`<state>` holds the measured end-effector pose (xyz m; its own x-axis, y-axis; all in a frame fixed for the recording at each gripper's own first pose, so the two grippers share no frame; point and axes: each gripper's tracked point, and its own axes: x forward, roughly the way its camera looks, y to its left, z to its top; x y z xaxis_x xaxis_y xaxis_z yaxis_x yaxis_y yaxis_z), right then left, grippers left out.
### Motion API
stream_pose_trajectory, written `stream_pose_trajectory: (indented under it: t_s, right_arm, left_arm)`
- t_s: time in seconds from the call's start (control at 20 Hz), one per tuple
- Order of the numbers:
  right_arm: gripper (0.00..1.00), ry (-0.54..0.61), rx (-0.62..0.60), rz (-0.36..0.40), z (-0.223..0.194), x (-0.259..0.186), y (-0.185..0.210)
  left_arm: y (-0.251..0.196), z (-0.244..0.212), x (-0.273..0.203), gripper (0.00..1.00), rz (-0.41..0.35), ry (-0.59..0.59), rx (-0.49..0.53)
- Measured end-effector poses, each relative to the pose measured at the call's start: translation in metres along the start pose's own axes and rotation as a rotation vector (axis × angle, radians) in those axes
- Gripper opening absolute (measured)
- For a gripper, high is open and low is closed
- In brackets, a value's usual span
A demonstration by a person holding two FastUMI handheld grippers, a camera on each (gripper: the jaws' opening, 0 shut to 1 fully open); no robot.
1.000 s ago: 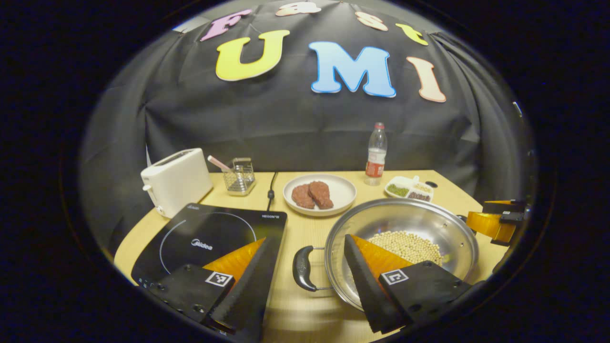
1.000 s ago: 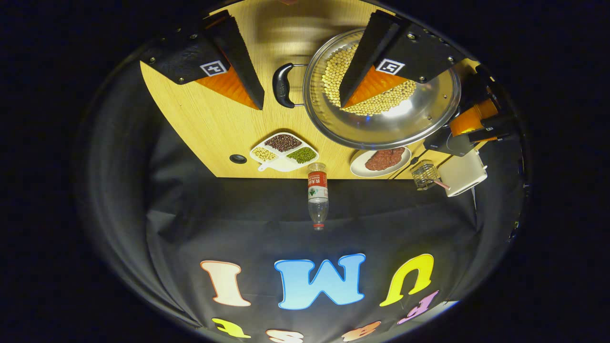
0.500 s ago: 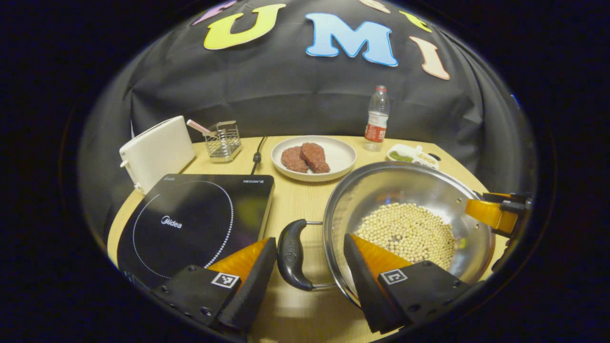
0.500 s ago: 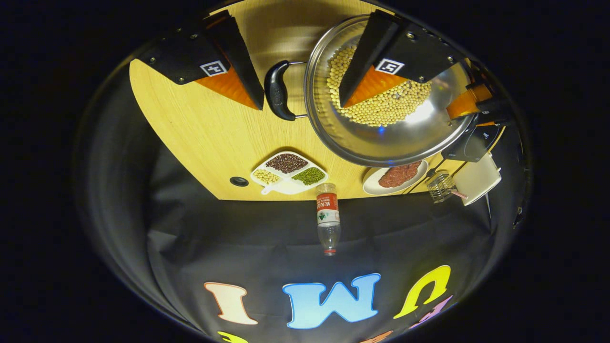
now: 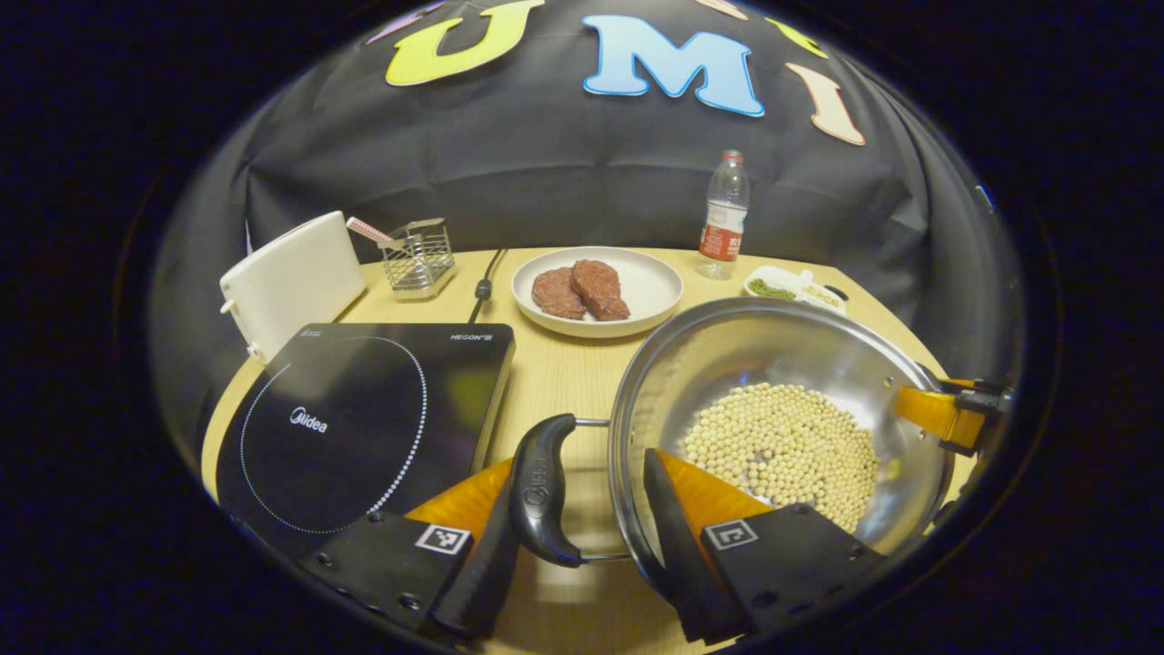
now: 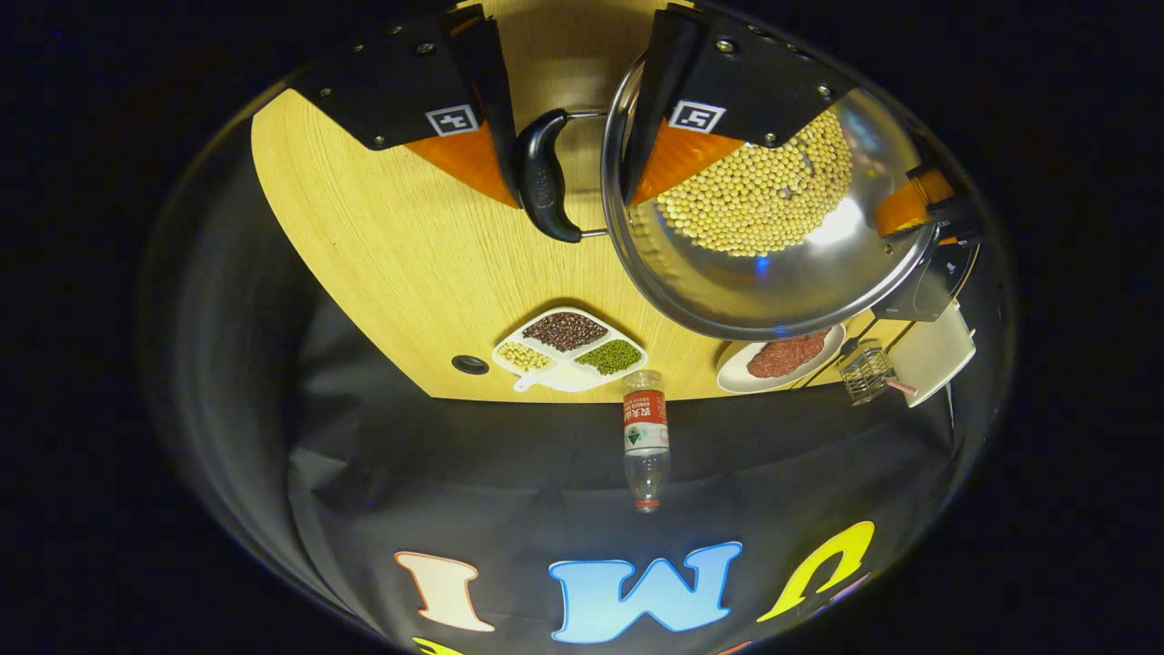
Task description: First push the handle of the pot to place it horizontally, then grasp the pot with both hands and set it on the induction cooktop.
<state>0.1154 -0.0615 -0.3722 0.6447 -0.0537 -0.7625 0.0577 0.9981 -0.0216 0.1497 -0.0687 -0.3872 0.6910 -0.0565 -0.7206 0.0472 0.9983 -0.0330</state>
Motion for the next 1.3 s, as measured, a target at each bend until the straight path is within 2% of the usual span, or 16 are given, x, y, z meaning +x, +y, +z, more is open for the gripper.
stream_pose_trajectory:
  t_s: [0.05, 0.15, 0.2, 0.25, 0.3, 0.4, 0.55, 0.65, 0.75, 0.85, 0.9, 1.05, 1.1, 1.15, 1.2, 1.3]
  right_arm:
    - [0.56, 0.003, 0.008, -0.004, 0.001, 0.001, 0.001]
    - [0.55, -0.007, -0.015, -0.009, 0.001, -0.003, 0.002]
    - [0.55, 0.0, -0.021, -0.016, 0.0, -0.006, 0.001]
    - [0.55, 0.008, -0.02, -0.021, 0.0, -0.008, 0.002]
    - [0.55, 0.007, -0.012, -0.023, 0.002, -0.01, 0.002]
    - [0.55, 0.002, -0.011, -0.027, 0.008, -0.016, 0.005]
    - [0.55, -0.033, -0.034, -0.025, 0.025, -0.028, 0.018]
    - [0.55, -0.05, -0.038, -0.014, 0.034, -0.034, 0.034]
    - [0.55, -0.06, -0.044, 0.004, 0.042, -0.039, 0.053]
    - [0.55, -0.072, -0.051, 0.018, 0.048, -0.042, 0.074]
    - [0.55, -0.077, -0.055, 0.025, 0.05, -0.045, 0.085]
    - [0.55, -0.087, -0.072, 0.041, 0.054, -0.053, 0.119]
    - [0.55, -0.09, -0.079, 0.043, 0.054, -0.054, 0.13]
    - [0.55, -0.091, -0.083, 0.046, 0.055, -0.055, 0.142]
    - [0.55, -0.088, -0.085, 0.047, 0.054, -0.055, 0.153]
    - [0.55, -0.085, -0.086, 0.05, 0.053, -0.057, 0.175]
  left_arm:
    - [-0.001, 0.003, 0.0, 0.76, 0.0, -0.005, -0.009]
    - [0.002, 0.006, 0.0, 0.71, -0.007, -0.017, -0.026]
    - [0.001, 0.004, -0.001, 0.65, -0.013, -0.017, -0.028]
    - [0.002, 0.008, -0.002, 0.7, -0.015, -0.028, -0.031]
    - [0.002, 0.012, -0.005, 0.66, -0.015, -0.041, -0.026]
    - [0.005, 0.022, -0.011, 0.73, -0.016, -0.067, -0.015]
    - [0.019, 0.036, -0.024, 0.73, -0.013, -0.087, -0.033]
    - [0.037, 0.046, -0.033, 0.73, 0.004, -0.106, -0.029]
    - [0.058, 0.053, -0.042, 0.65, 0.021, -0.119, -0.039]
    - [0.081, 0.058, -0.05, 0.69, 0.038, -0.128, -0.046]
    - [0.092, 0.06, -0.055, 0.65, 0.05, -0.138, -0.046]
    - [0.13, 0.062, -0.065, 0.65, 0.064, -0.148, -0.059]
    - [0.143, 0.059, -0.067, 0.69, 0.069, -0.147, -0.063]
    - [0.155, 0.058, -0.068, 0.65, 0.073, -0.144, -0.068]
    - [0.165, 0.057, -0.07, 0.69, 0.076, -0.147, -0.071]
    - [0.19, 0.056, -0.068, 0.65, 0.082, -0.152, -0.07]
